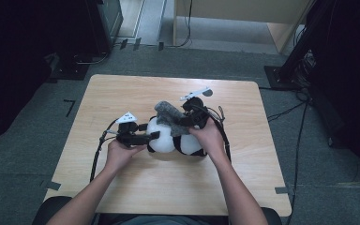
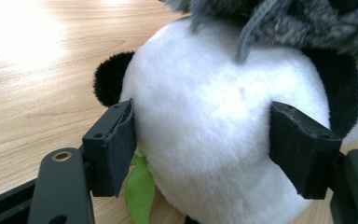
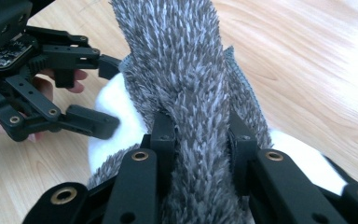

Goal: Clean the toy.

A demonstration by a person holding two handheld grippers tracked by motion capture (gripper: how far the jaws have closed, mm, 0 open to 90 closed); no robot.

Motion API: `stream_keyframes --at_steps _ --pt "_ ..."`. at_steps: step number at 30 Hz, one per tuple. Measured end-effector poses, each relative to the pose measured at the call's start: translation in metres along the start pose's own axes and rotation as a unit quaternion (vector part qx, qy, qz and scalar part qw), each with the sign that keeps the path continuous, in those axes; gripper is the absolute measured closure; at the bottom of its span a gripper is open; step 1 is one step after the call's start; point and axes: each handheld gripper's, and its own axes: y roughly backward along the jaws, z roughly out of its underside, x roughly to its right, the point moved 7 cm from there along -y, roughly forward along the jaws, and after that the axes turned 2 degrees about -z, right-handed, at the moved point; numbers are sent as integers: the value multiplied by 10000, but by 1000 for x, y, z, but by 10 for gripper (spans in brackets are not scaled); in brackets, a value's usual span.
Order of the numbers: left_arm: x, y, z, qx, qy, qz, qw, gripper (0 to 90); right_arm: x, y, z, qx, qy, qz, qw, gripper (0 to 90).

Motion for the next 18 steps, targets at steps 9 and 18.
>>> stream_keyframes --at_steps 9,18 --pt "0 0 0 -33 -29 4 10000 274 18 27 11 304 -113 127 9994 720" --pt "0 0 -1 0 -50 28 10000 273 52 53 29 561 -686 302 9956 727"
